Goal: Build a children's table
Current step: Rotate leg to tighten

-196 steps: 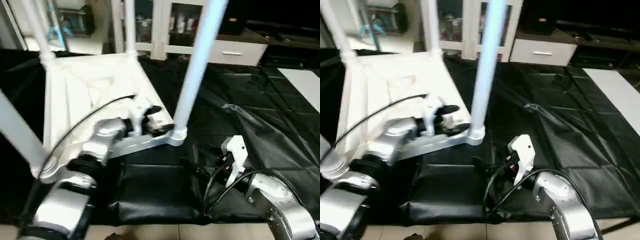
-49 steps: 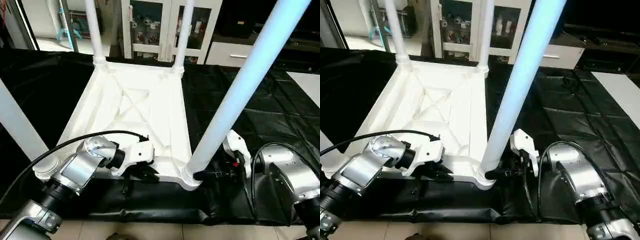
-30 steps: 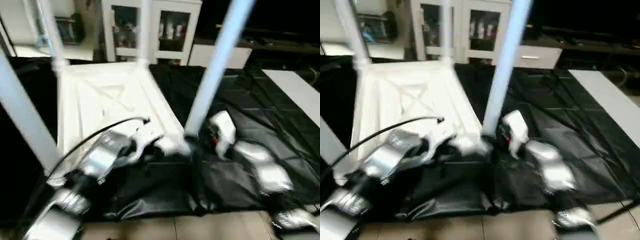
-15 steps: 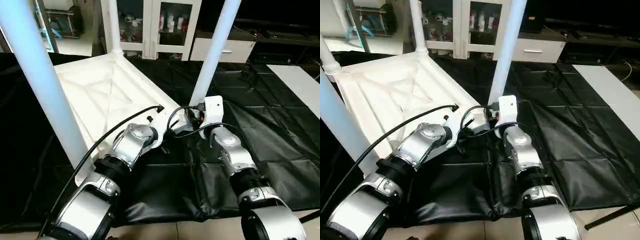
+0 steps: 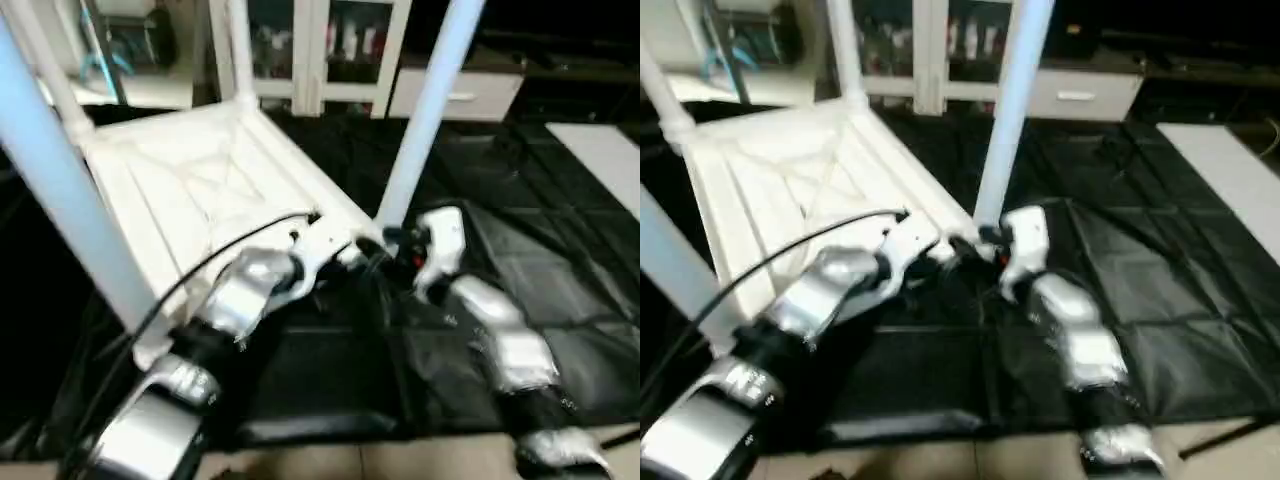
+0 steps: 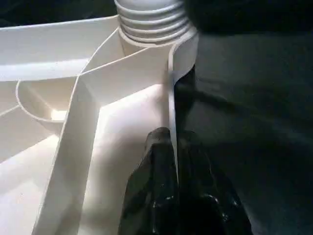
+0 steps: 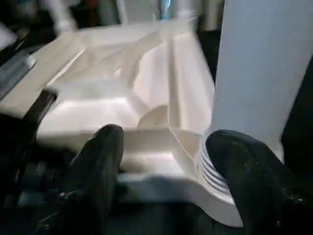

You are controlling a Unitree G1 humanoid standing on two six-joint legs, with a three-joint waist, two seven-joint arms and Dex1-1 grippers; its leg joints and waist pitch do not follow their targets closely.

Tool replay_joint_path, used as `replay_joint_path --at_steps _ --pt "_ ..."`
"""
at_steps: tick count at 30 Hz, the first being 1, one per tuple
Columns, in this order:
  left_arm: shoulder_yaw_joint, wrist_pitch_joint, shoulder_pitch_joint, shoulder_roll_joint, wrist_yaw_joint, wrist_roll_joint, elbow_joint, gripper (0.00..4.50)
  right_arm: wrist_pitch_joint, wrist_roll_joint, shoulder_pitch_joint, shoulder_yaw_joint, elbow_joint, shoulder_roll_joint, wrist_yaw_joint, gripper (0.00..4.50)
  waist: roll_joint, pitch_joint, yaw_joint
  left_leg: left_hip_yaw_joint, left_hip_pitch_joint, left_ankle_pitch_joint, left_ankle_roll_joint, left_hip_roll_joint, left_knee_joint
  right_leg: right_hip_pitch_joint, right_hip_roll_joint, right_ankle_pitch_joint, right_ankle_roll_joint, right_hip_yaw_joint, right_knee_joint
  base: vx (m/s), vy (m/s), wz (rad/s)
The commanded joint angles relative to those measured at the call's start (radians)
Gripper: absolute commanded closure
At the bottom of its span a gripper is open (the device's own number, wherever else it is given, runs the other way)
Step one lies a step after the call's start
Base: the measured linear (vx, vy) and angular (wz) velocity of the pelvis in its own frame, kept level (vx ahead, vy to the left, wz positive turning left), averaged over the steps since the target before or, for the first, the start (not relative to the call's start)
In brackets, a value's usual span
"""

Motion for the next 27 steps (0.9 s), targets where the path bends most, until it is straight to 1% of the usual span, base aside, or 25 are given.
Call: replay_joint_path --at_steps 1,2,3,5,6,7,8,9,10,11,12,13,14,16,17,18,19,20,21,22,23,24,25,26,27 --pt "-0.017 -0.036 0.049 0.038 -0.126 -0.060 -0.060 4.50 0.049 0.020 0.017 -0.048 -0.076 -0.094 0.059 1.00 -0.013 -0.059 0.001 0.004 0.016 -0.105 0.065 0.005 -0.060 0.052 -0.029 0.020 -0.217 0.025 -0.063 0.000 0.000 0.00" --pt "-0.017 -0.036 0.049 0.038 -0.126 -0.060 -0.060 4.50 0.049 0.020 0.017 -0.048 -0.076 -0.094 0.059 0.86 -0.013 -0.057 0.001 0.004 0.017 -0.104 0.063 0.004 -0.062 0.051 -0.029 0.005 -0.215 0.025 -0.064 0.000 0.000 0.00" --pt "-0.029 -0.035 0.063 0.074 -0.181 -0.066 -0.080 4.50 0.071 0.009 0.047 -0.018 -0.117 -0.172 0.151 0.79 -0.019 -0.054 0.000 0.007 0.016 -0.120 0.058 0.003 -0.062 0.047 -0.028 -0.033 -0.210 0.026 -0.070 0.000 0.000 0.00" --pt "-0.034 -0.027 0.076 0.120 -0.230 -0.063 -0.095 4.50 0.075 0.002 0.115 0.046 -0.199 -0.312 0.337 0.65 -0.026 -0.049 0.007 0.006 0.017 -0.163 0.058 0.008 -0.063 0.049 -0.030 -0.106 -0.186 0.026 -0.076 0.000 0.000 0.00" --pt "-0.034 -0.029 0.080 0.131 -0.250 -0.067 -0.101 4.50 0.077 0.005 0.132 0.056 -0.216 -0.346 0.379 0.65 -0.023 -0.049 0.010 0.005 0.016 -0.168 0.059 0.010 -0.064 0.051 -0.032 -0.117 -0.177 0.026 -0.076 0.000 0.000 0.00" --pt "-0.034 -0.033 0.084 0.142 -0.269 -0.070 -0.110 4.50 0.084 0.009 0.148 0.062 -0.235 -0.376 0.412 0.56 -0.023 -0.046 0.006 0.006 0.014 -0.180 0.060 0.009 -0.066 0.045 -0.035 -0.139 -0.170 0.027 -0.080 0.000 0.000 0.00" --pt "-0.048 -0.084 0.103 0.181 -0.361 -0.095 -0.146 4.50 0.059 -0.003 0.150 0.046 -0.213 -0.409 0.435 0.42 -0.030 -0.047 0.005 0.005 0.012 -0.183 0.057 0.008 -0.067 0.047 -0.034 -0.154 -0.164 0.025 -0.081 0.000 0.000 0.00" --pt "-0.054 -0.091 0.111 0.192 -0.387 -0.103 -0.160 4.50 0.060 0.004 0.147 0.039 -0.208 -0.409 0.438 0.33 -0.029 -0.048 0.002 0.003 0.014 -0.197 0.051 0.010 -0.069 0.041 -0.036 -0.183 -0.162 0.025 -0.082 0.000 0.000 0.00" --pt "-0.071 -0.113 0.132 0.225 -0.462 -0.127 -0.205 4.50 0.066 0.026 0.137 0.020 -0.196 -0.411 0.448 0.28 -0.034 -0.050 -0.002 0.002 0.013 -0.193 0.043 0.011 -0.069 0.042 -0.037 -0.183 -0.167 0.024 -0.079 0.000 0.000 0.00" --pt "-0.071 -0.113 0.132 0.225 -0.462 -0.127 -0.205 4.50 0.066 0.026 0.137 0.020 -0.196 -0.411 0.448 0.22 -0.031 -0.049 -0.004 0.004 0.018 -0.190 0.043 0.011 -0.069 0.036 -0.034 -0.172 -0.175 0.026 -0.079 0.000 0.000 0.00" --pt "-0.077 -0.104 0.138 0.235 -0.481 -0.133 -0.221 4.50 0.068 0.036 0.130 0.024 -0.190 -0.412 0.468 0.12 -0.031 -0.049 -0.004 0.005 0.020 -0.188 0.043 0.012 -0.068 0.035 -0.033 -0.161 -0.182 0.026 -0.077 0.000 0.000 0.00" --pt "-0.082 -0.092 0.142 0.242 -0.498 -0.137 -0.238 4.50 0.077 0.049 0.122 0.046 -0.189 -0.418 0.513 0.12 -0.021 -0.051 0.001 0.007 0.029 -0.184 0.045 0.014 -0.066 0.029 -0.032 -0.130 -0.200 0.026 -0.073 0.000 0.000 0.00" --pt "-0.083 -0.088 0.142 0.242 -0.505 -0.140 -0.241 4.50 0.082 0.054 0.117 0.057 -0.186 -0.419 0.533 0.04 -0.017 -0.051 0.001 0.009 0.032 -0.181 0.047 0.015 -0.065 0.028 -0.030 -0.105 -0.211 0.027 -0.071 0.000 0.000 0.00" --pt "-0.088 -0.084 0.140 0.241 -0.524 -0.149 -0.248 4.50 0.081 0.056 0.101 0.083 -0.165 -0.416 0.572 0.04 -0.021 -0.054 0.009 0.011 0.029 -0.134 0.057 0.014 -0.061 0.036 -0.028 -0.008 -0.238 0.025 -0.059 0.000 0.000 0.00" --pt "-0.089 -0.083 0.140 0.241 -0.527 -0.150 -0.249 4.50 0.079 0.055 0.098 0.087 -0.161 -0.415 0.578 0.04 -0.022 -0.054 0.011 0.012 0.029 -0.127 0.061 0.013 -0.059 0.036 -0.028 0.004 -0.242 0.024 -0.058 0.000 0.000 0.00" --pt "-0.094 -0.081 0.138 0.239 -0.542 -0.151 -0.253 4.50 0.063 0.039 0.075 0.109 -0.131 -0.411 0.604 0.04 -0.023 -0.055 0.015 0.013 0.029 -0.122 0.062 0.012 -0.058 0.037 -0.029 0.011 -0.246 0.025 -0.057 0.000 0.000 0.00" --pt "-0.100 -0.087 0.134 0.236 -0.547 -0.147 -0.251 4.50 0.040 0.019 0.043 0.128 -0.089 -0.398 0.627 0.04 -0.027 -0.056 0.013 0.013 0.025 -0.121 0.064 0.010 -0.057 0.040 -0.031 0.009 -0.250 0.024 -0.056 0.000 0.000 0.00" --pt "-0.103 -0.089 0.133 0.234 -0.548 -0.145 -0.250 4.50 0.033 0.013 0.031 0.134 -0.073 -0.392 0.637 0.04 -0.027 -0.056 0.013 0.013 0.025 -0.124 0.062 0.010 -0.056 0.039 -0.032 0.001 -0.252 0.024 -0.056 0.000 0.000 0.00" --pt "-0.105 -0.090 0.132 0.233 -0.554 -0.145 -0.251 4.50 0.024 0.003 0.021 0.144 -0.066 -0.391 0.649 0.04 -0.034 -0.054 0.012 0.014 0.022 -0.134 0.060 0.010 -0.056 0.040 -0.034 -0.026 -0.248 0.024 -0.059 0.000 0.000 0.00" --pt "-0.107 -0.090 0.132 0.232 -0.560 -0.144 -0.252 4.50 0.013 -0.009 0.015 0.153 -0.061 -0.392 0.656 0.04 -0.036 -0.054 0.015 0.013 0.024 -0.136 0.059 0.011 -0.056 0.041 -0.036 -0.043 -0.241 0.026 -0.060 0.000 0.000 0.00" --pt "-0.109 -0.089 0.131 0.232 -0.565 -0.144 -0.254 4.50 0.006 -0.017 0.009 0.164 -0.056 -0.394 0.667 0.04 -0.039 -0.054 0.015 0.013 0.024 -0.135 0.060 0.011 -0.055 0.040 -0.036 -0.049 -0.239 0.026 -0.059 0.000 0.000 0.00" --pt "-0.111 -0.088 0.129 0.232 -0.570 -0.144 -0.256 4.50 -0.002 -0.025 0.001 0.176 -0.052 -0.396 0.683 0.04 -0.036 -0.053 0.017 0.013 0.025 -0.133 0.060 0.012 -0.056 0.040 -0.036 -0.060 -0.233 0.027 -0.060 0.000 0.000 0.00" --pt "-0.113 -0.090 0.127 0.234 -0.575 -0.143 -0.256 4.50 -0.017 -0.041 -0.019 0.200 -0.035 -0.392 0.702 0.04 -0.035 -0.054 0.017 0.012 0.024 -0.130 0.058 0.012 -0.056 0.040 -0.035 -0.060 -0.231 0.026 -0.059 0.000 0.000 0.00" --pt "-0.114 -0.092 0.126 0.235 -0.577 -0.142 -0.254 4.50 -0.028 -0.050 -0.030 0.210 -0.022 -0.387 0.706 0.04 -0.034 -0.054 0.015 0.012 0.024 -0.133 0.056 0.011 -0.056 0.039 -0.034 -0.062 -0.231 0.026 -0.059 0.000 0.000 0.00" --pt "-0.115 -0.094 0.126 0.236 -0.578 -0.141 -0.254 4.50 -0.036 -0.056 -0.037 0.215 -0.014 -0.384 0.707 0.04 -0.037 -0.054 0.013 0.012 0.023 -0.139 0.053 0.010 -0.055 0.039 -0.035 -0.073 -0.230 0.025 -0.059 0.000 0.000 0.00"
